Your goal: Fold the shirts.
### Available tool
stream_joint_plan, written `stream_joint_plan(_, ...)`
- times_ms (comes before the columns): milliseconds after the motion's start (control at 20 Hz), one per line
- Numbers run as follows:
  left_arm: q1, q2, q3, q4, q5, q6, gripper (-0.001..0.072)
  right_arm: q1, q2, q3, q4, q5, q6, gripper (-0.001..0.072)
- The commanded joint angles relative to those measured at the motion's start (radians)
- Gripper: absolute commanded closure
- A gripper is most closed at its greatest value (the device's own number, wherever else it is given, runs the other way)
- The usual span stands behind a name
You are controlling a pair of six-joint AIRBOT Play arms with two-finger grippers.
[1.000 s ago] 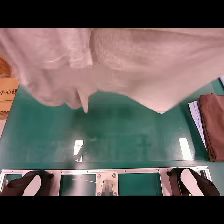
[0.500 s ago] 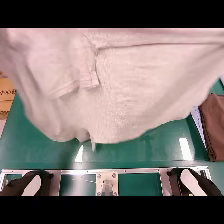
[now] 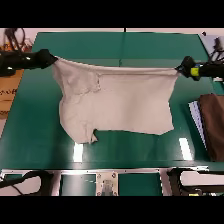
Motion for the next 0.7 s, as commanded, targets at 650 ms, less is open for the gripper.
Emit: stream_joint_plan(650,-0.031,-0.272,0.022,0.220,0.089,0.040,0.0683,0.016,-0.329,0.225,-0.167,0.312,0.010,0.0704)
